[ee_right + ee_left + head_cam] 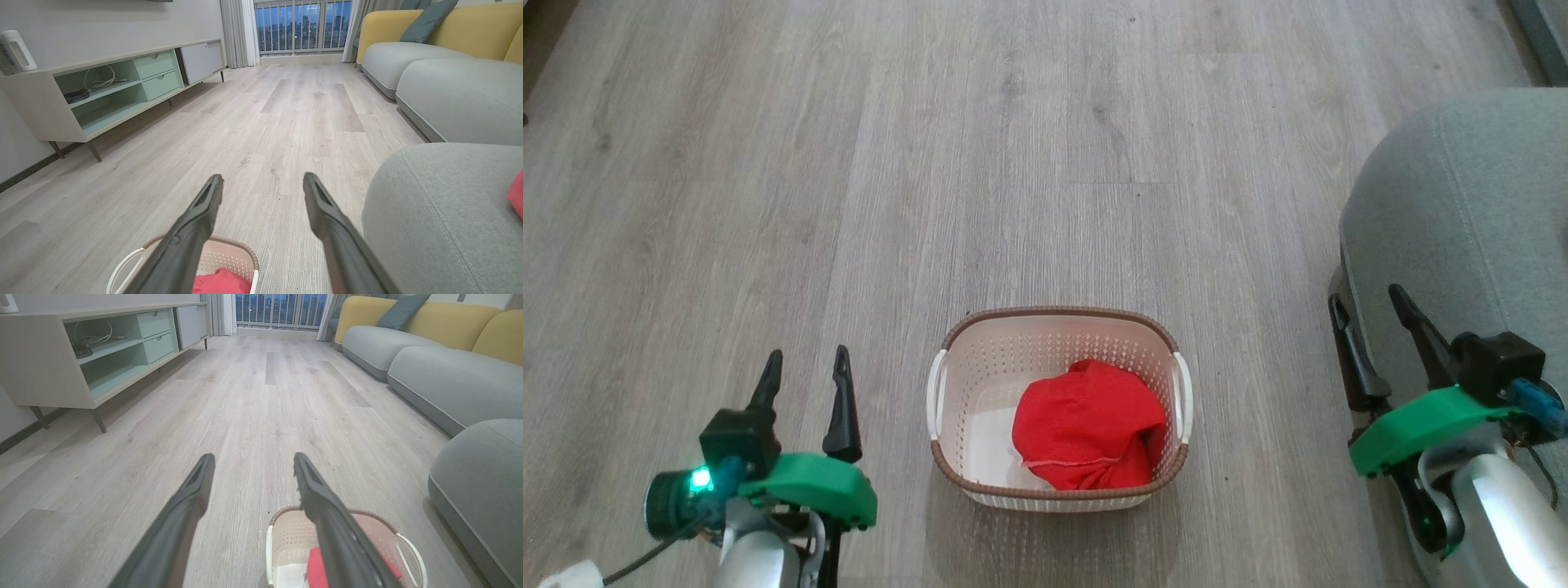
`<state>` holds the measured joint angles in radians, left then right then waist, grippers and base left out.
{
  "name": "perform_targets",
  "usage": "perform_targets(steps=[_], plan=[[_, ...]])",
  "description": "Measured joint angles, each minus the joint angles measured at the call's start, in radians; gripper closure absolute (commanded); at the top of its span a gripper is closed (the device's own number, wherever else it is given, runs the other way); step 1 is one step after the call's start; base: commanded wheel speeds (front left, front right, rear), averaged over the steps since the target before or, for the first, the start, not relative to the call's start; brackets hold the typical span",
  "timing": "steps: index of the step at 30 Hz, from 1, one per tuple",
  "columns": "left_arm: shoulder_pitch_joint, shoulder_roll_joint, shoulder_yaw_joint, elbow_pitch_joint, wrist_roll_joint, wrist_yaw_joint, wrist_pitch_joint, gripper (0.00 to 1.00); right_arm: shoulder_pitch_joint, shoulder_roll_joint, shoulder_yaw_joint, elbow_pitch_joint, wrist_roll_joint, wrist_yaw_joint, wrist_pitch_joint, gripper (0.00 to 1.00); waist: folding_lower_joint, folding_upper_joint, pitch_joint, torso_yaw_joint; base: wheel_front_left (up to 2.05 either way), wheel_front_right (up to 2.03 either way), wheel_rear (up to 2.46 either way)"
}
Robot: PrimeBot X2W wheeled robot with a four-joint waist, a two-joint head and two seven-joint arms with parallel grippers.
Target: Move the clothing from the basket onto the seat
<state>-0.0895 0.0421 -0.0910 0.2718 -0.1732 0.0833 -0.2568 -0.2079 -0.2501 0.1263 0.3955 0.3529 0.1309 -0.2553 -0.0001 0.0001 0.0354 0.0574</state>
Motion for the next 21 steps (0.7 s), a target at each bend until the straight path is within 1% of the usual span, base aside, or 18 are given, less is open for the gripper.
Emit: perform_targets(steps=[3, 16, 21], plan=[[0.012, 0.0, -0.001, -0.011, 0.0, 0.009, 0.0, 0.0, 0.005, 0.006, -0.013, -0.008, -0.004, 0.0, 0.0, 0.0, 0.0, 0.0, 0.002, 0.0, 0.0, 0.0, 0.0], [0.012, 0.0, -0.004, -0.001, 0.005, 0.006, 0.0, 0.0, 0.011, 0.019, -0.018, -0.013, -0.017, 0.0, 0.0, 0.0, 0.0, -0.0001, 0.015, -0.013, 0.0, 0.0, 0.0], [0.011, 0.0, -0.026, 0.012, 0.007, 0.002, 0.0, 0.0, 0.007, 0.02, -0.017, -0.024, -0.017, 0.0, 0.0, 0.0, 0.0, -0.0001, 0.04, -0.023, 0.0, 0.0, 0.0]])
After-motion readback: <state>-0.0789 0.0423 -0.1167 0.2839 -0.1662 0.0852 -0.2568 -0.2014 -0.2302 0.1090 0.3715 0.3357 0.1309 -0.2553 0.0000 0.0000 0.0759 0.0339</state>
